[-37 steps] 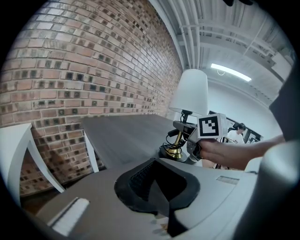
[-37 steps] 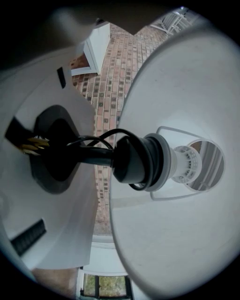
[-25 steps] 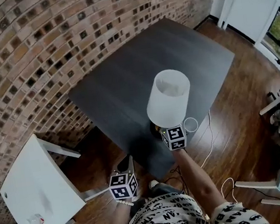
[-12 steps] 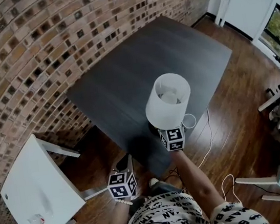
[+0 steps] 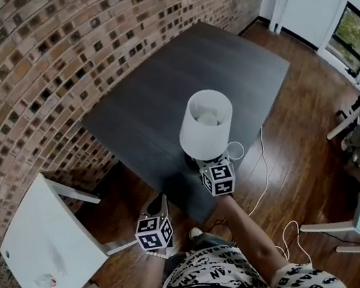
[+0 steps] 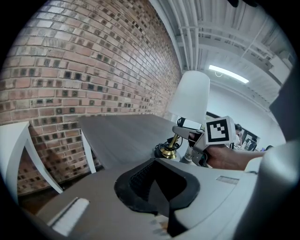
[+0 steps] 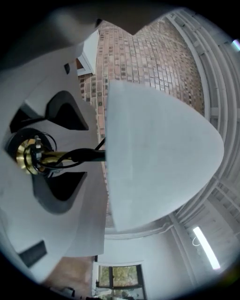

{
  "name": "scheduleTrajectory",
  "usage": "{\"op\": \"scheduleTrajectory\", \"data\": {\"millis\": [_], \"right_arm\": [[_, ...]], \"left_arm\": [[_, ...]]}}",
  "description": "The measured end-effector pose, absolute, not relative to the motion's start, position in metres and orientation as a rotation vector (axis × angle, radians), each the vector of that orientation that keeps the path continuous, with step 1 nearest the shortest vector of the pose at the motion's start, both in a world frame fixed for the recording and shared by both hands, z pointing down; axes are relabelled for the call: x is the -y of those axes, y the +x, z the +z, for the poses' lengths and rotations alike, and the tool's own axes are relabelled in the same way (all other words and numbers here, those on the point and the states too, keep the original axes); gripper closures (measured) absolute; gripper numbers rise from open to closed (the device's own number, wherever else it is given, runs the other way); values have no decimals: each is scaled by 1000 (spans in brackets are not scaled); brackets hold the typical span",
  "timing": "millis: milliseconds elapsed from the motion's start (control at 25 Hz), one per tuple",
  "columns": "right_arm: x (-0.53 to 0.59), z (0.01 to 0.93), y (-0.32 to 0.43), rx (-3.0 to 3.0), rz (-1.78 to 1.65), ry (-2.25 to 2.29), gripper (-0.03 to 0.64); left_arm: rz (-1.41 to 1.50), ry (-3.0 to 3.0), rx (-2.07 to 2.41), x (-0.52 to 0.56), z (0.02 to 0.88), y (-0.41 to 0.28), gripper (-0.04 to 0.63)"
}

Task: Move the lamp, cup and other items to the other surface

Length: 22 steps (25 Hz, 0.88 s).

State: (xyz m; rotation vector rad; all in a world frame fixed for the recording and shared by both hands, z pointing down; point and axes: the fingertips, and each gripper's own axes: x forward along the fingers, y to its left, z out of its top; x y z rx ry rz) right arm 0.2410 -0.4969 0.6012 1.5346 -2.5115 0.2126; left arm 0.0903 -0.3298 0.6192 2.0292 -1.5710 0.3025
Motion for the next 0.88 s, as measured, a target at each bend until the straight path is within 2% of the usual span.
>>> {"op": "scheduleTrajectory", "data": {"millis": [520,880], "right_arm": [[414,611,259,2326,445,1437,327],[348,596,190,2377,422,1270,327]], "left_arm": [[267,2024,1605,305,600,89,592],[209,2004,1656,255,580,52,592]]}}
